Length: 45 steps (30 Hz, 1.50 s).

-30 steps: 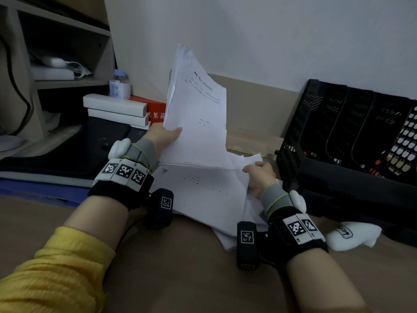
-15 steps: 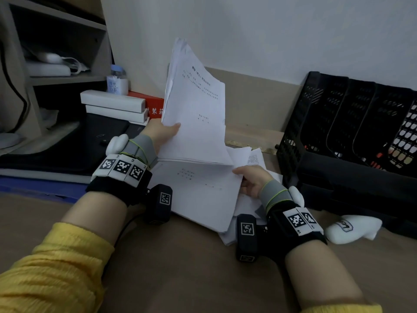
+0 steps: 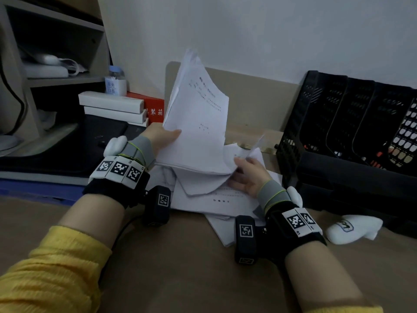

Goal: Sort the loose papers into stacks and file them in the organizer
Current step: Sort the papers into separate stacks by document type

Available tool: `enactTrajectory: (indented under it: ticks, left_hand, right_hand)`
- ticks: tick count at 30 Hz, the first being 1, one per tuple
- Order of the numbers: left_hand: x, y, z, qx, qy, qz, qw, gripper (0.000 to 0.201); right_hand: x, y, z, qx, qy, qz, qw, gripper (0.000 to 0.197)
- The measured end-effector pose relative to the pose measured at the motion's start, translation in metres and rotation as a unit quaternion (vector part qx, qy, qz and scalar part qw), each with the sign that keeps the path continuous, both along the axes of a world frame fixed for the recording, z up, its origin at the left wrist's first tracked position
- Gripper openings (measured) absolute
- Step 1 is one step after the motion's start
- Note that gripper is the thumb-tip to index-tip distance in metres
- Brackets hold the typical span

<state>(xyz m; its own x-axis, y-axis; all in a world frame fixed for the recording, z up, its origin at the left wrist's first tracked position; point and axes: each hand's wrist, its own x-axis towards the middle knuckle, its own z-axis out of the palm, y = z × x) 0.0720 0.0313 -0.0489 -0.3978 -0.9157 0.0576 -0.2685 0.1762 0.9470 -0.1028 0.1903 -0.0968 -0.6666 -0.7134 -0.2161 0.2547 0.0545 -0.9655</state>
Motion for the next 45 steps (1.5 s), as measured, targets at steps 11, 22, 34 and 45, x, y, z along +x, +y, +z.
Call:
enactTrajectory:
  ticks: [11,22,34,45]
  left_hand:
    - [-0.001,-0.001,0.000,0.000,-0.020,-0.008,1.000,0.048]
    - [0.002,-0.012,-0.002,0.010,-0.004,0.048,0.999,0.047]
    - [0.003,0.007,0.002,0.047,0.073,-0.030,0.996,0.045]
    - [0.010,0.023,0.016,0.012,-0.009,-0.159,0.987,0.020]
  right_hand:
    - [0.002,0.001,-0.003,0.025,-0.013,-0.027,0.999,0.036]
    - [-0.006,0.004,0.006,-0.183,0.135,-0.324,0.918,0.036]
    - [-0.006,-0.002,0.006,-0.164,0.086,-0.220,0.958,0.020]
    - [-0.004,0.001,-0.002,-0.104,0.114,-0.201,0.967,0.037]
